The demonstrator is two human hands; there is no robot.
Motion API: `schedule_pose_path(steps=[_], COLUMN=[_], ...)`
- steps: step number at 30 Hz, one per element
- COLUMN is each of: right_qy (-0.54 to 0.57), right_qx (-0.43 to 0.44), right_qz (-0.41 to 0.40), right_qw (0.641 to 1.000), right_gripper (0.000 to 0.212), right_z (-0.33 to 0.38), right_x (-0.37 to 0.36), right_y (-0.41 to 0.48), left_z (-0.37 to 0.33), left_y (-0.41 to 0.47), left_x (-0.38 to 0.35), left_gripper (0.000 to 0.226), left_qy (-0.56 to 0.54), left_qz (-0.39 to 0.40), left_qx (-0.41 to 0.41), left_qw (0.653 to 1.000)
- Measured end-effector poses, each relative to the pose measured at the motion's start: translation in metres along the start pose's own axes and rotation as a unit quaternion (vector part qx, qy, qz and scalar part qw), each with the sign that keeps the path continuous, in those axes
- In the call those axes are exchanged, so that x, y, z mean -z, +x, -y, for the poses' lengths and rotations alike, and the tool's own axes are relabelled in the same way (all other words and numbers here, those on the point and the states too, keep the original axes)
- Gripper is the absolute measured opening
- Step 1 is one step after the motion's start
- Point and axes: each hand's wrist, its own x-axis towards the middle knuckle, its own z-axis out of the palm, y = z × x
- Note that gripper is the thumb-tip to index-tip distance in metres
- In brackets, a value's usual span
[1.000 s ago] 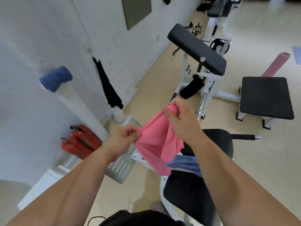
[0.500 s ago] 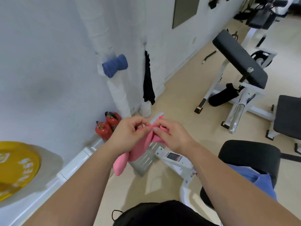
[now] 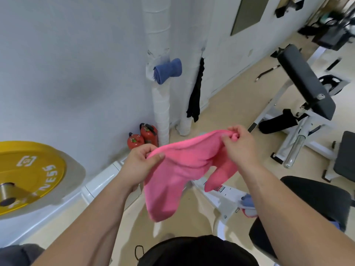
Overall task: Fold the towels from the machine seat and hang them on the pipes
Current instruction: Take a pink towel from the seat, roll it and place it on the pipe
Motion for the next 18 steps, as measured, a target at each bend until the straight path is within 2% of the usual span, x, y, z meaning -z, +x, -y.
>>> schedule_pose_path(steps=[2, 4, 7, 9, 11, 13, 18], right_qy=[-0.072, -0.112, -0.043, 0.026, 0.043, 0.025, 0.015], right_qx=[0.033, 0.108, 0.180, 0.191, 0.208, 0.215, 0.118], right_qz=[0.098, 0.182, 0.296, 0.341, 0.326, 0.274, 0.120], right_qw=[0.992, 0.971, 0.937, 0.920, 0.921, 0.937, 0.986], right_gripper=[0.048, 0.054, 0.044, 0.028, 0.019, 0.014, 0.021], right_z=[0.005, 0.013, 0.031, 0.039, 0.041, 0.038, 0.031], right_x=[-0.010, -0.023, -0.038, -0.043, -0.046, -0.051, -0.053], right_y=[-0.014, -0.031, -0.058, -0.065, -0.065, -0.059, -0.038], left_z=[-0.008, -0.018, -0.030, -0.036, -0.036, -0.028, -0.003], left_y=[-0.001, 0.000, 0.001, 0.000, 0.001, 0.004, 0.008], left_x=[-0.003, -0.006, -0.011, -0.013, -0.010, -0.004, 0.017], left_gripper=[0.015, 0.012, 0.011, 0.008, 0.006, 0.008, 0.013], left_qy=[0.012, 0.004, 0.052, 0.098, 0.121, 0.129, 0.023], left_qz=[-0.011, 0.020, 0.101, 0.107, 0.088, 0.071, 0.064], left_qx=[-0.015, -0.044, -0.090, -0.121, -0.135, -0.126, -0.011], left_qw=[1.000, 0.999, 0.989, 0.982, 0.979, 0.981, 0.998])
